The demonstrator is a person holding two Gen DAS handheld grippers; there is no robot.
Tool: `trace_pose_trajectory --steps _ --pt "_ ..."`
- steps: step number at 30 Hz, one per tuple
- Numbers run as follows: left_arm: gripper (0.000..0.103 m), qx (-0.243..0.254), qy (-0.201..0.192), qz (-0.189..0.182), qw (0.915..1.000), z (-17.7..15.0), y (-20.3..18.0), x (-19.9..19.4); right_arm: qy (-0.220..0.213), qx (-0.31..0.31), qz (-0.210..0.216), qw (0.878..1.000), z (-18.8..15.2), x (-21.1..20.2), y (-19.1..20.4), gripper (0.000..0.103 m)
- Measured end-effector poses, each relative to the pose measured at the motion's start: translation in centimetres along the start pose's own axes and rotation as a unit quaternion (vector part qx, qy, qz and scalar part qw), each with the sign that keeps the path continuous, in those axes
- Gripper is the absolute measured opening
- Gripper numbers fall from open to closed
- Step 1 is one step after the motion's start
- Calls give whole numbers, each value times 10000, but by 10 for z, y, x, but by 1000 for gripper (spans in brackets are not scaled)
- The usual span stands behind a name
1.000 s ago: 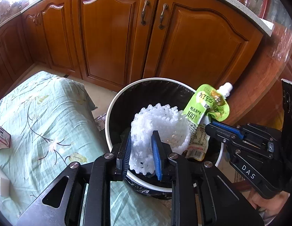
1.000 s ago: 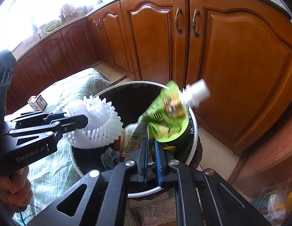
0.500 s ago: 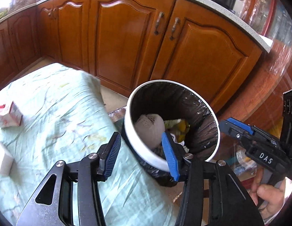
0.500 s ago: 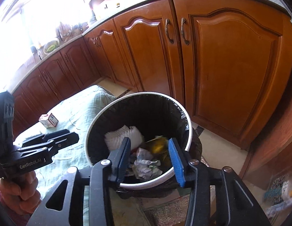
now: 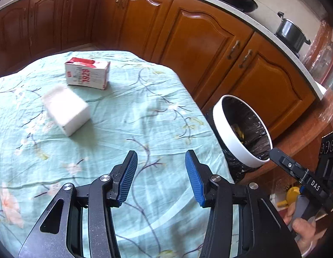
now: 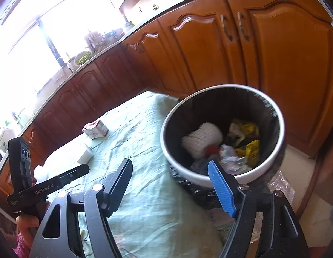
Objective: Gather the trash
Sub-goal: 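Move both open tools back over the table toward the foam block and carton, then grasp the white foam block with the left tool while the right tool grasps the red-and-white milk carton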
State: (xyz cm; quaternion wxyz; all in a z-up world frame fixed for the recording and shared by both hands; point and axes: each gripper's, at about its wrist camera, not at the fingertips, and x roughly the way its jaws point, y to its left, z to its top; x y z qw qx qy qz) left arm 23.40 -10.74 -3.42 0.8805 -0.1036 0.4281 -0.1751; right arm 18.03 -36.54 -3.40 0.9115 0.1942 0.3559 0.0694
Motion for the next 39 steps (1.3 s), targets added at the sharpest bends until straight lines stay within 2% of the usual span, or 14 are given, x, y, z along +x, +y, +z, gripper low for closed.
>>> trace_pose_trajectory --steps 4,8,13,18,20,22,27,31,34,36,39 --pt "46 -320 -12 99 9994 -4 33 -11 164 -88 145 9997 -7 12 20 77" --pt "52 -555 -59 217 9982 -8 52 -16 275 -216 223 9991 -12 22 37 79" --pt "53 -849 -118 360 9957 -9 76 -22 425 -368 346 9978 -13 34 57 79" --pt "67 -1109 -120 525 9924 0 89 -20 487 -591 457 9960 -7 46 76 80" --pt "80 -1085 -84 642 9920 11 90 -14 508 -647 510 9953 -2 53 83 80" --pt "82 -1077 11 798 9910 22 91 -4 565 -743 561 9941 4 61 91 80" --pt "82 -1174 283 1166 9858 52 98 28 655 -881 701 9915 22 84 104 80" --pt "82 -1238 364 1527 9798 65 104 48 738 -847 778 9906 36 103 106 81" --pt "81 -1242 299 1590 9790 67 108 53 826 -905 863 9887 46 119 112 81" --pt "67 -1097 228 1530 9818 64 106 52 859 -1022 921 9868 53 129 118 81" --pt "63 -879 155 1408 9860 57 105 44 913 -1352 1028 9812 62 147 133 81"
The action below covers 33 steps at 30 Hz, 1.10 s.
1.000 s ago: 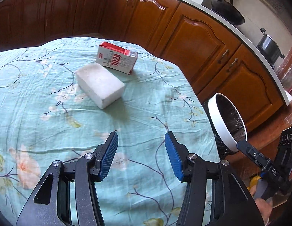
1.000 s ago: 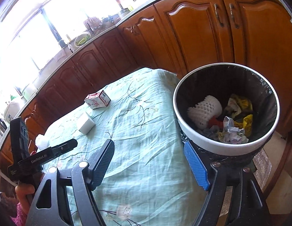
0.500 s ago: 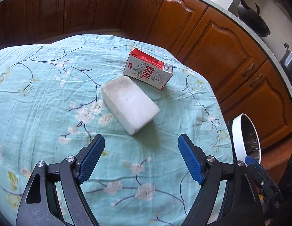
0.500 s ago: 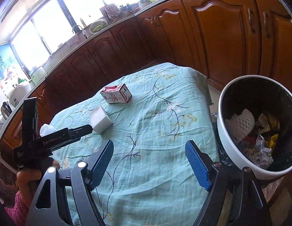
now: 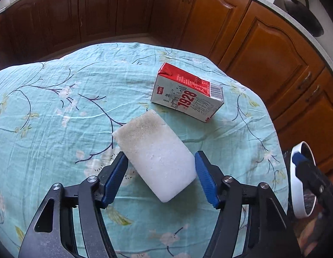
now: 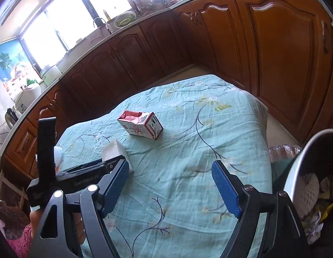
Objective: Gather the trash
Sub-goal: 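Grasp the white foam block with the left tool while the right tool grasps the red-and-white milk carton, then carry the foam block and milk carton over the bin and open both tools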
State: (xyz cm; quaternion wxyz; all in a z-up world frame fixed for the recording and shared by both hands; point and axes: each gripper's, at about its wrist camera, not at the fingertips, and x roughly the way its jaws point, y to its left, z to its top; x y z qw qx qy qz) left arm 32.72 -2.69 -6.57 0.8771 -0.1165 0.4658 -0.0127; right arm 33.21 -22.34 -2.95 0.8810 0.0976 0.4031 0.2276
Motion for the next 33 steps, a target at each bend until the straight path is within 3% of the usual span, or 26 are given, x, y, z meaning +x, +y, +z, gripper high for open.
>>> trace_pose_trajectory --steps 4,9,16,19,20,22,26,29,33 --pt "60 74 -74 -453 9989 -10 17 -23 200 -541 138 9982 19 28 16 81" --pt "60 486 146 -794 9955 -24 38 -46 395 -1335 249 9900 36 66 41 81" --pt "61 1094 493 -799 9896 -42 56 -53 655 -1968 111 9782 53 116 62 81" --pt "62 1143 476 -823 9889 -43 57 -54 752 -2085 -26 9751 54 129 66 77" --pt "63 1193 458 -770 9888 -45 55 -55 773 -2098 -57 9747 53 132 67 64" --pt "64 1261 417 -694 9887 -46 51 -54 783 -2063 -196 9751 50 132 67 43" --pt "66 1102 290 -605 9916 -52 50 -56 602 -1686 -162 9837 37 103 61 38" --pt "78 775 118 -360 9963 -58 53 -59 490 -1175 -198 9917 21 70 49 37" --pt "79 371 -145 -159 9991 -62 57 -62 326 -391 -360 9980 -14 20 23 36"
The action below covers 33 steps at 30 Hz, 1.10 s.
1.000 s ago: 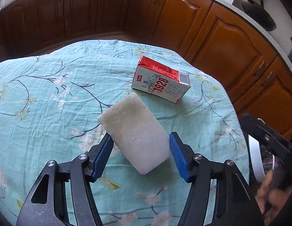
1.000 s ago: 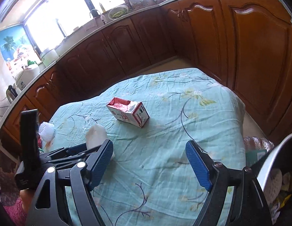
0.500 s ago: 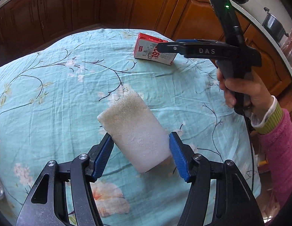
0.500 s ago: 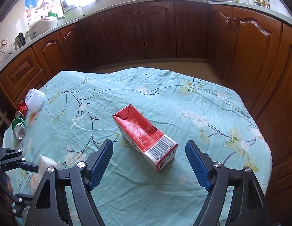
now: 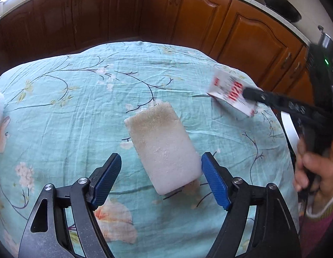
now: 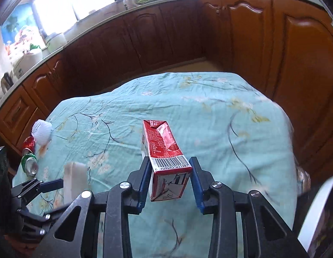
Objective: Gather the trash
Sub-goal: 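Carry the foam block and milk carton over the bin and open both tools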
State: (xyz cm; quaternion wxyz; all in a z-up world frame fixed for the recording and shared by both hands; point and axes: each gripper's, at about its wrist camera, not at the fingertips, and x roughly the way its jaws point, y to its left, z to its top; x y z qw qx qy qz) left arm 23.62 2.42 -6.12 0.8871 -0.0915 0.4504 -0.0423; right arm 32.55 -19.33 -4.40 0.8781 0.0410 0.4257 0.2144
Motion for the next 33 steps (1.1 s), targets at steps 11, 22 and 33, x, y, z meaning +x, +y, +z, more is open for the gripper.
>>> trace_pose_trajectory --steps 11,22,33 --pt "53 641 106 -817 9945 -2 -30 7 -114 1056 -259 9940 -84 -59 -31 36" --pt "76 417 -39 -242 9988 -14 -31 -3 -311 653 -396 9966 -79 -59 -18 61" --pt "47 519 -93 -304 9981 -21 -49 5 -187 293 -181 9992 -83 -54 -6 48"
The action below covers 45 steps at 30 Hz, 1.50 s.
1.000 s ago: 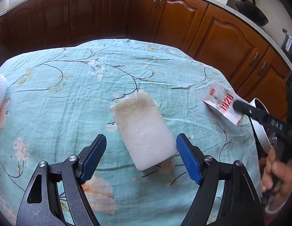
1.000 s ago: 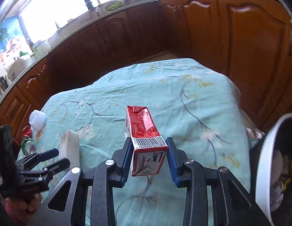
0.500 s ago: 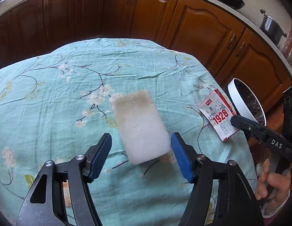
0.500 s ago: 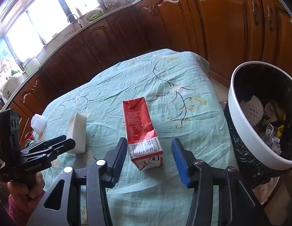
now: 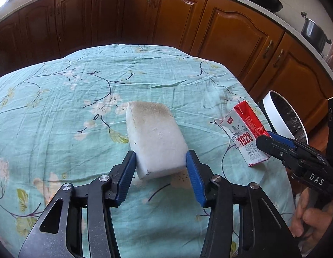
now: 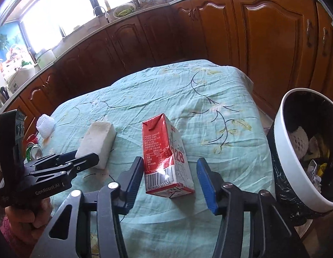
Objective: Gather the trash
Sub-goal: 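Carry the foam block and milk carton over the bin and open both tools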
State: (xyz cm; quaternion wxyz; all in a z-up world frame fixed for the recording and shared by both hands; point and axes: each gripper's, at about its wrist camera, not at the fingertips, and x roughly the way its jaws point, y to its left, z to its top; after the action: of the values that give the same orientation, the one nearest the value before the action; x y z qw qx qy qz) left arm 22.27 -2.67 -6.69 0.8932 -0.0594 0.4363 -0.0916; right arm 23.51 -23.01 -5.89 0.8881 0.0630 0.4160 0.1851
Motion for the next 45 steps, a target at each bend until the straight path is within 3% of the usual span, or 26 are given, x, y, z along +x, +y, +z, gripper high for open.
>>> trace_pose_trajectory --steps 9,13,15,16,17,23,35,45 --pt "45 52 -91 -143 9998 -2 -2 -15 182 398 277 9987 3 9 -13 57" --pt "45 83 -86 -214 9997 -3 -3 -21 48 90 17 9999 3 6 -4 60" --pt "45 129 -76 -266 9995 -3 -8 -21 82 85 21 9999 3 8 -5 54" --pt "45 155 -75 -282 9995 -4 -11 -22 96 91 -17 9999 2 8 -6 36" --pt "45 196 -72 -307 9993 -5 -14 -23 79 120 -31 9999 1 6 -8 34" --pt "45 418 -10 -524 9977 -10 -38 -24 -241 474 41 9986 -7 -27 -27 33" --pt "45 1122 59 -1075 9878 -3 -116 -20 -730 1224 -231 9895 -33 -97 -80 33" --pt "45 1507 67 -1237 9808 10 -164 -18 -978 1510 -461 9826 -40 -127 -111 33"
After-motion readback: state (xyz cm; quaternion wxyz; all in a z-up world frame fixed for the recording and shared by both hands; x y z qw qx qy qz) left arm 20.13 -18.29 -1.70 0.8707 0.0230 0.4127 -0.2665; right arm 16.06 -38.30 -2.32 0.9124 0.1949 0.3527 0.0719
